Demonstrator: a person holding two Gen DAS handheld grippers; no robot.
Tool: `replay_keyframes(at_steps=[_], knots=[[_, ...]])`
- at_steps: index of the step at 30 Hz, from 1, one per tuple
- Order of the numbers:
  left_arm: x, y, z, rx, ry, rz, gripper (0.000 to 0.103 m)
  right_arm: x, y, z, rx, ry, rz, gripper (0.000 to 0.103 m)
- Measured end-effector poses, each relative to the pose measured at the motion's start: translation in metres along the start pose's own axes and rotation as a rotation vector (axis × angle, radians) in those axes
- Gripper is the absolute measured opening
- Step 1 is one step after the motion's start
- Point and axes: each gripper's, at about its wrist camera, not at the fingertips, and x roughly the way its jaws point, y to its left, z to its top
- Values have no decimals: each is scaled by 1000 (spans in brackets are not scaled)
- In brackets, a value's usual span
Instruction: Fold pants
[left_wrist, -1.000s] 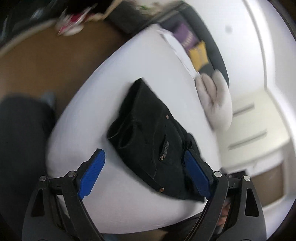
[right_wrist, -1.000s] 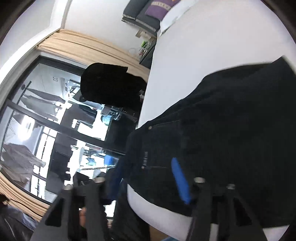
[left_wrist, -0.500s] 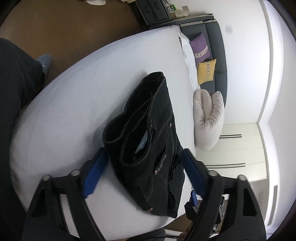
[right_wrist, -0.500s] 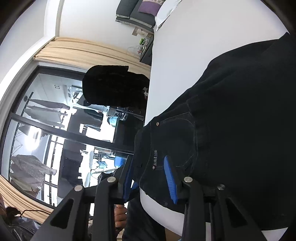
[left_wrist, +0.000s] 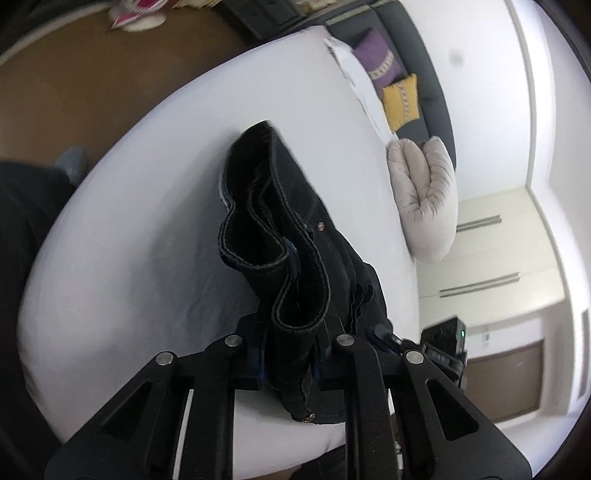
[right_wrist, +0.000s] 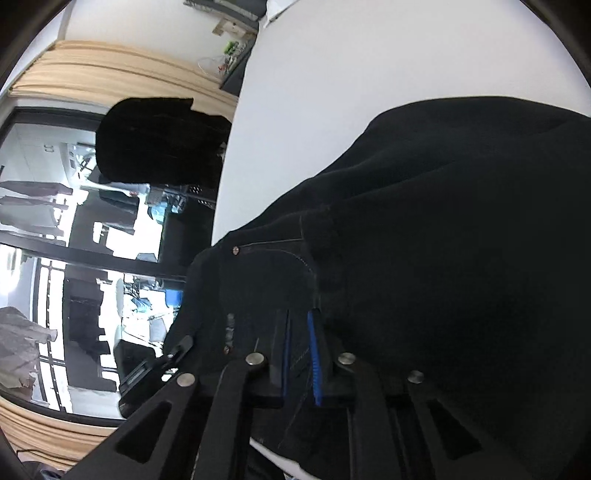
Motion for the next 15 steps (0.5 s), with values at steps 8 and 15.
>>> replay_keyframes(at_steps=[8, 15], knots=[[-15, -59, 3, 145, -14, 3, 15, 32, -21, -3, 46, 45, -31, 0], [-11, -137, -7, 380, -16, 5, 15, 24, -6, -7, -18, -10, -67, 0]])
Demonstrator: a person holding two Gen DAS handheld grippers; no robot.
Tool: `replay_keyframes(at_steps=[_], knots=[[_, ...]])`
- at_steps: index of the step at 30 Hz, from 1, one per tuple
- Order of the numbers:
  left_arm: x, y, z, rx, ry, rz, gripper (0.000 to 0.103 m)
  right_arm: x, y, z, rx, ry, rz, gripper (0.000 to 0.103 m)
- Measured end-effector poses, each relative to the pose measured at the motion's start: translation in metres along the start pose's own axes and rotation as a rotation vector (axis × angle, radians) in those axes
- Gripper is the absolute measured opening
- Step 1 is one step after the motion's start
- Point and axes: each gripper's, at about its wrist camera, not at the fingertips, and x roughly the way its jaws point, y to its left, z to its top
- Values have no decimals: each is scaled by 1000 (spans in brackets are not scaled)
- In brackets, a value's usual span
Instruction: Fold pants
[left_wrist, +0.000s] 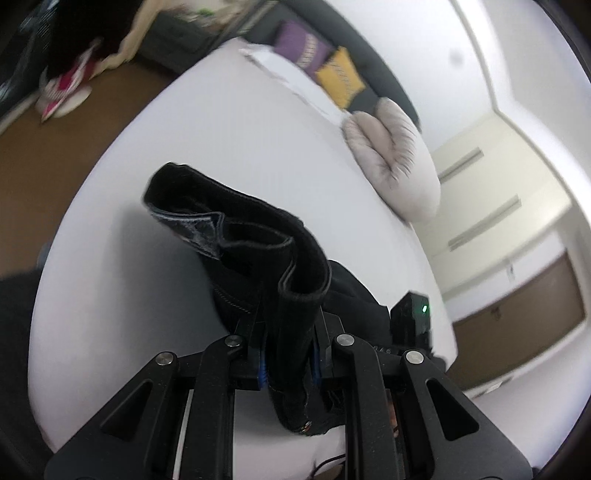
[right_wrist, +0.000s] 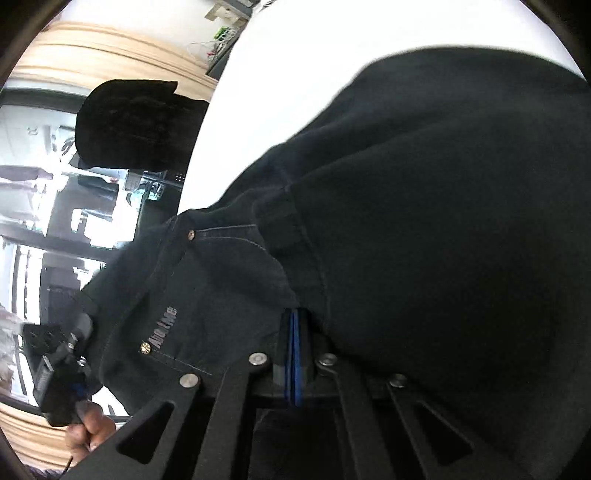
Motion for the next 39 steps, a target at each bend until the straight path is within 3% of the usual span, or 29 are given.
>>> replay_keyframes(at_steps=[1, 2, 4, 6, 9, 13, 19, 21, 23, 25, 26, 39], knots=[[8, -15, 6, 46, 6, 0, 15, -12, 5, 2, -6, -19, -2, 15], [16, -31, 9, 91, 12, 3, 15, -27, 11, 5, -14, -60, 27, 43], [30, -60, 4, 179, 35, 3, 15, -56, 21, 13, -11, -122, 108, 75], [40, -79, -10, 249, 63, 3, 15, -76, 36, 22, -30, -128, 191, 83], [55, -108, -28, 359, 89, 8, 15, -89, 69, 31, -139, -85, 217, 89], [65, -132, -50, 469, 104, 22, 15, -78, 94, 35, -232, -9, 166, 89], [86, -158, -66, 545, 128, 50, 15, -57, 117, 35, -280, 48, 112, 89], [89, -156, -69, 570, 139, 48, 15, -57, 116, 35, -297, 29, 84, 78], [95, -163, -77, 591, 154, 42, 15, -61, 106, 38, -283, 35, 39, 39], [104, -170, -78, 600, 169, 32, 15, -69, 92, 37, -257, 11, 16, 22], [109, -174, -81, 608, 176, 23, 15, -78, 85, 33, -251, -4, 13, 19], [209, -267, -124, 797, 334, -86, 15, -160, -33, 13, -71, -203, -46, 15]])
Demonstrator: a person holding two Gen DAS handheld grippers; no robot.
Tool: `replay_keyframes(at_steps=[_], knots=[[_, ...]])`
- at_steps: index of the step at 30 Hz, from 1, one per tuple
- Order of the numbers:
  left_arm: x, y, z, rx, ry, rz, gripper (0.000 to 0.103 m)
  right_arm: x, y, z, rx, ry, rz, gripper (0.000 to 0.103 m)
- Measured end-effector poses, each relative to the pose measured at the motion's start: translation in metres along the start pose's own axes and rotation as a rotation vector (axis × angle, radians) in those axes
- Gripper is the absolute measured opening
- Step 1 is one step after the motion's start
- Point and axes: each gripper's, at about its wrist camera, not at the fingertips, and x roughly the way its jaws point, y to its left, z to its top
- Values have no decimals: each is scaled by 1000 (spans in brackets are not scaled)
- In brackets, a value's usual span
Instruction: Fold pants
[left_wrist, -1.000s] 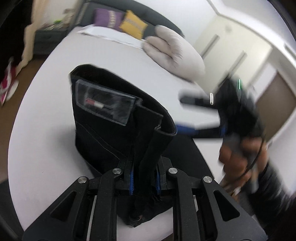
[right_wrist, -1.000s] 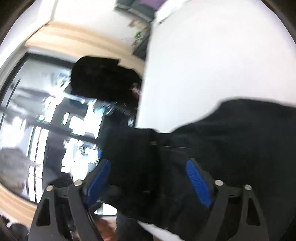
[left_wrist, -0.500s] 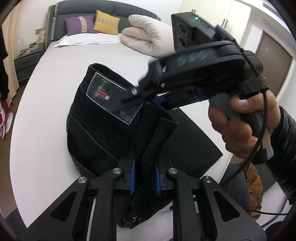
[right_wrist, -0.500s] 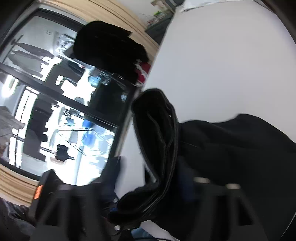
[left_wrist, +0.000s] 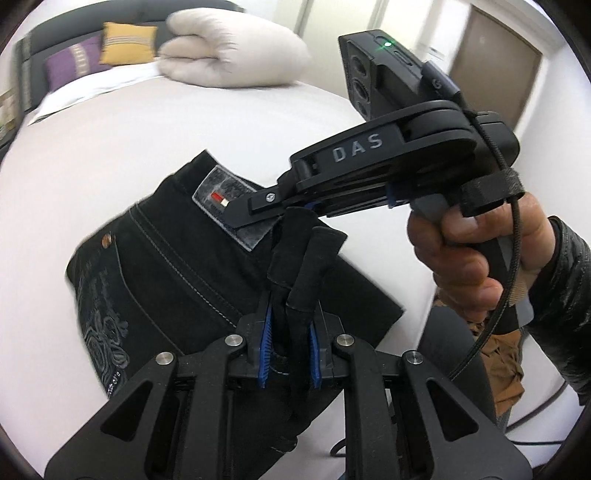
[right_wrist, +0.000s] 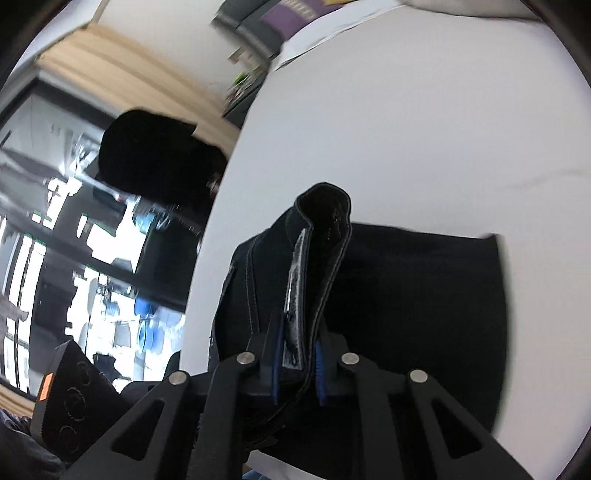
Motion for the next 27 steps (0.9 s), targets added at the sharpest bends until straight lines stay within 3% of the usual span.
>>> replay_keyframes(at_steps=[8, 15, 19, 22, 24, 27], knots=[[58, -40, 12, 68, 90, -55, 15, -24, -71, -21, 132, -38, -5, 15], [90, -32, 4, 6, 165, -55, 15, 8, -102, -32, 223, -11, 37, 18], [80, -23, 15, -37, 160, -95, 18, 2, -110, -43, 251, -53, 111, 23], [54, -13, 15, -99, 150, -147, 18, -16, -104, -47, 245, -83, 52, 36], [32, -3, 16, -134, 113, -178, 18, -35, -96, -49, 245, -120, -33, 49], [14, 19, 18, -187, 59, -153, 18, -57, -81, -52, 206, -158, -31, 50]])
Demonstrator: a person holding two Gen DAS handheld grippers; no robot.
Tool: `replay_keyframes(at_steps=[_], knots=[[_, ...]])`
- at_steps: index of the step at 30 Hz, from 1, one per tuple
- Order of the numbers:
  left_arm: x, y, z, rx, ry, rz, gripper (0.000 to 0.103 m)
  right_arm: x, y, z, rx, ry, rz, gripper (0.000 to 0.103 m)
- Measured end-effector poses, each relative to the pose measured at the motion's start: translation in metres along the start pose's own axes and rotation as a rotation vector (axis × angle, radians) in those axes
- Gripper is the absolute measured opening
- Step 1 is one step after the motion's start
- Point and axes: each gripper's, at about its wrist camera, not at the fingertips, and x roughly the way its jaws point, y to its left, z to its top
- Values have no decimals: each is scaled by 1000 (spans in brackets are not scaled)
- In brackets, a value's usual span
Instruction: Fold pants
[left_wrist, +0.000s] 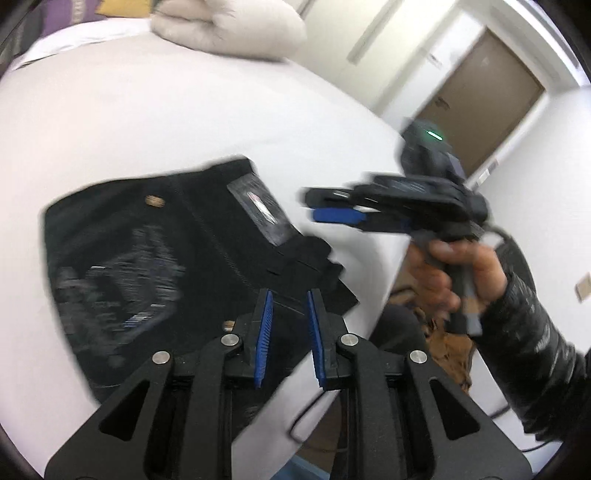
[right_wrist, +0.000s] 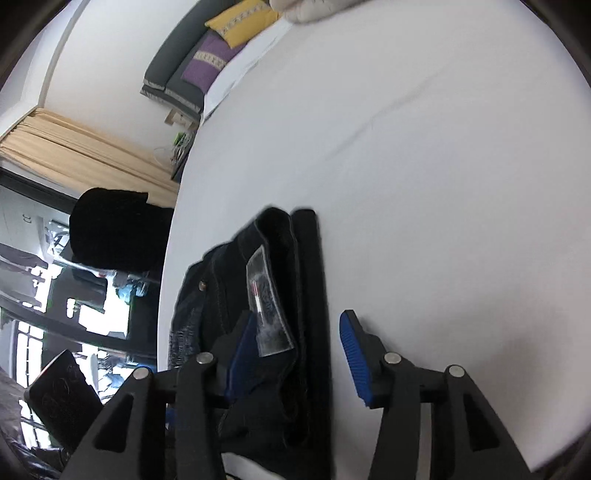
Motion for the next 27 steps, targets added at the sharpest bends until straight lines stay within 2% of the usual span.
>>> replay_keyframes(at_steps=[2, 5, 8, 9, 10, 13, 18, 22, 24, 27], knots=[[-1, 16, 3, -45, -10, 26, 18, -3, 25, -5, -64, 4, 23, 34], [18, 32, -3, -89, 17, 68, 18, 12, 46, -20, -125, 63, 8, 25], [45, 54, -27, -143, 113, 54, 18, 36, 38, -39, -123, 145, -65, 20], [38, 62, -26, -156, 109, 42, 18, 41, 35, -44, -129, 159, -97, 13], [35, 65, -28, -165, 93, 31, 18, 44, 31, -51, -129, 166, -114, 0], [31, 65, -21, -169, 97, 36, 18, 36, 19, -64, -89, 137, -60, 0], [14, 77, 13, -156, 17, 98, 18, 23, 16, -79, -83, 111, -46, 0], [33, 99, 40, -150, 35, 166, 18, 22, 9, -85, -39, 82, -23, 0], [45, 108, 39, -161, 70, 170, 18, 22, 9, -86, -38, 74, -26, 0], [48, 100, 27, -118, 48, 199, 18, 22, 7, -88, -43, 59, -18, 0]])
